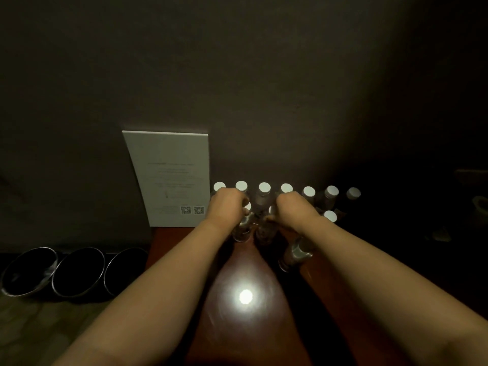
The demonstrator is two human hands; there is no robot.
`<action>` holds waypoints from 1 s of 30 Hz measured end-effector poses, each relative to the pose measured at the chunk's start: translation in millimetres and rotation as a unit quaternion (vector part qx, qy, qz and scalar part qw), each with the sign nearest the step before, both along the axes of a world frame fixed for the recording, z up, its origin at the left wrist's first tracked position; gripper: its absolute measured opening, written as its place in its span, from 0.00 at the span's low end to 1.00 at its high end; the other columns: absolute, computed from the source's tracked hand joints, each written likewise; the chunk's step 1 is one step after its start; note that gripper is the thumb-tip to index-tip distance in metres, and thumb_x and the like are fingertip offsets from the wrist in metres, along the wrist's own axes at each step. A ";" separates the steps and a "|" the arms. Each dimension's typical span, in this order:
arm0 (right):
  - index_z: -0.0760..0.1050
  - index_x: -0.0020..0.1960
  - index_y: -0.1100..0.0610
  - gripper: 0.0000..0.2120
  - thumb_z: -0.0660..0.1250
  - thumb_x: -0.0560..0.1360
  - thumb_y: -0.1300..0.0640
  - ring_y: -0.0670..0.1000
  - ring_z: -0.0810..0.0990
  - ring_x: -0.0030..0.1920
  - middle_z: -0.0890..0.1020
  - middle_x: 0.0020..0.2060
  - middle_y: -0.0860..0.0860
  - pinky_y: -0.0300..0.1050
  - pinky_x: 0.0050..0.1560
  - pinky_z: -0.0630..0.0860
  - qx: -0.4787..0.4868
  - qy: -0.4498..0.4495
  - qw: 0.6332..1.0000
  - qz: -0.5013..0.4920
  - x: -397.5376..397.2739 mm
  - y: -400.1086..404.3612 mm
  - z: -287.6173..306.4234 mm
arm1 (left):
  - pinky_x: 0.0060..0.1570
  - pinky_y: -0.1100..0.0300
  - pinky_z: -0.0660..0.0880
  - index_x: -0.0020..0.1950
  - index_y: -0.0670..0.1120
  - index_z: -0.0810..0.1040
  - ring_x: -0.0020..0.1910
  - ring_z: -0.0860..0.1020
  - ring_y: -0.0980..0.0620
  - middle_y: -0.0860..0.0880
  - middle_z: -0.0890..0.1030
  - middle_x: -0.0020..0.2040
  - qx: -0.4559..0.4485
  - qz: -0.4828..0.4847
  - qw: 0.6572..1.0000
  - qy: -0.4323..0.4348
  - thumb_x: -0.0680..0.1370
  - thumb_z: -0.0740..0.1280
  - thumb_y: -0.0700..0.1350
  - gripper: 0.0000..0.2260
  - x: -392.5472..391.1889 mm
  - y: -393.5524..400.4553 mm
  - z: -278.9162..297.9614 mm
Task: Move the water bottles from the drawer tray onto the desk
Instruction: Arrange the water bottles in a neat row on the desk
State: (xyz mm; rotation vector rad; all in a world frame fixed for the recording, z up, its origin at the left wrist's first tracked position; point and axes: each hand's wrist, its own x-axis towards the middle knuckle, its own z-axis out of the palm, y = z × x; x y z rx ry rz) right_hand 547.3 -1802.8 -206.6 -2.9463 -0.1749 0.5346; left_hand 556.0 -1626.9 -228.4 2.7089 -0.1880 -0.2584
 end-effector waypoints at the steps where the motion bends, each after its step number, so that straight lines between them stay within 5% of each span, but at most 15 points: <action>1: 0.78 0.55 0.57 0.19 0.72 0.72 0.45 0.58 0.81 0.51 0.81 0.50 0.56 0.49 0.50 0.78 0.003 0.006 1.000 0.013 -0.2 -0.5 -0.2 | 0.47 0.55 0.78 0.49 0.48 0.86 0.48 0.81 0.44 0.45 0.84 0.45 -0.003 0.002 1.000 0.000 0.73 0.74 0.44 0.06 0.4 -0.1 -0.2; 4: 0.78 0.54 0.55 0.09 0.68 0.75 0.54 0.58 0.81 0.51 0.82 0.50 0.56 0.49 0.51 0.78 0.034 0.002 0.999 0.039 -2.6 0.1 -3.5 | 0.47 0.56 0.76 0.52 0.49 0.86 0.49 0.81 0.44 0.46 0.84 0.47 -0.010 0.010 1.000 0.002 0.74 0.73 0.43 0.08 1.0 -0.8 -1.2; 10: 0.78 0.59 0.54 0.14 0.64 0.75 0.60 0.58 0.81 0.52 0.82 0.51 0.57 0.51 0.52 0.79 0.045 -0.012 0.995 0.083 0.9 2.9 0.3 | 0.52 0.56 0.77 0.55 0.49 0.86 0.52 0.81 0.45 0.46 0.85 0.50 -0.013 0.006 1.000 0.002 0.73 0.74 0.44 0.11 4.6 1.1 -2.2; 30: 0.78 0.59 0.57 0.13 0.65 0.75 0.62 0.58 0.80 0.52 0.80 0.52 0.58 0.49 0.51 0.76 0.051 -0.048 0.992 0.108 1.5 1.7 -6.2 | 0.53 0.55 0.77 0.58 0.49 0.85 0.54 0.81 0.46 0.46 0.85 0.51 -0.017 0.001 1.000 0.001 0.72 0.76 0.45 0.14 5.0 3.5 -1.9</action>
